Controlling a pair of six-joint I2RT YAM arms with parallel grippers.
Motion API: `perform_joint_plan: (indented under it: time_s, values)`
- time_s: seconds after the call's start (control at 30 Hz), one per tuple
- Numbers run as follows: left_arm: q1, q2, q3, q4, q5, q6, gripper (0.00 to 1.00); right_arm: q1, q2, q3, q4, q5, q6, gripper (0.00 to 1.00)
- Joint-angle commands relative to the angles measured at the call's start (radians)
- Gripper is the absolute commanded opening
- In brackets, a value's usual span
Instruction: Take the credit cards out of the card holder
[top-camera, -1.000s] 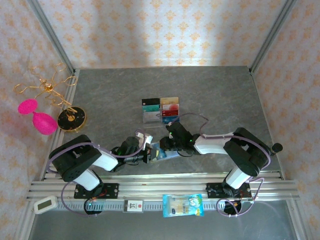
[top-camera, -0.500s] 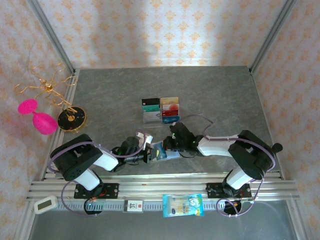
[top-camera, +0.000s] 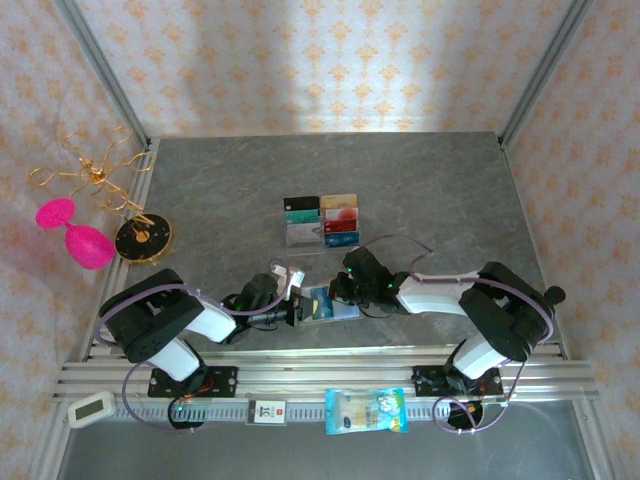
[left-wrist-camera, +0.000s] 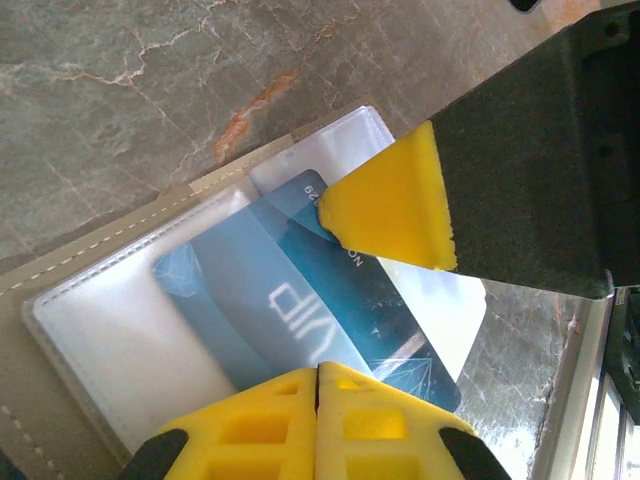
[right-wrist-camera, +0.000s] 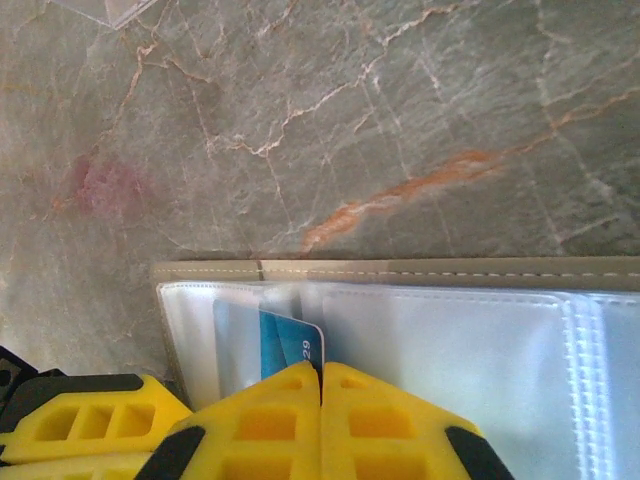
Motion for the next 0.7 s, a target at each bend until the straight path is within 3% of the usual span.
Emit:
perform_joint_plan:
  time_s: [0.0,0.3,0.67]
  values:
    - [0.005,-0.001,-0.034,-0.076,-0.008,-0.005,0.08,-0.008,-0.064,-0.014,-0.083,0.063,-0.050,0.00]
    - [0.009,-0.017,-0.043,-0.010,0.035,-0.049,0.09,-0.010,-0.220,-0.086,-0.107,0.148,-0.160,0.00]
    - [0.022,-0.280,-0.039,0.036,0.044,-0.099,0.18,-0.010,-0.404,-0.122,-0.010,0.119,-0.230,0.00]
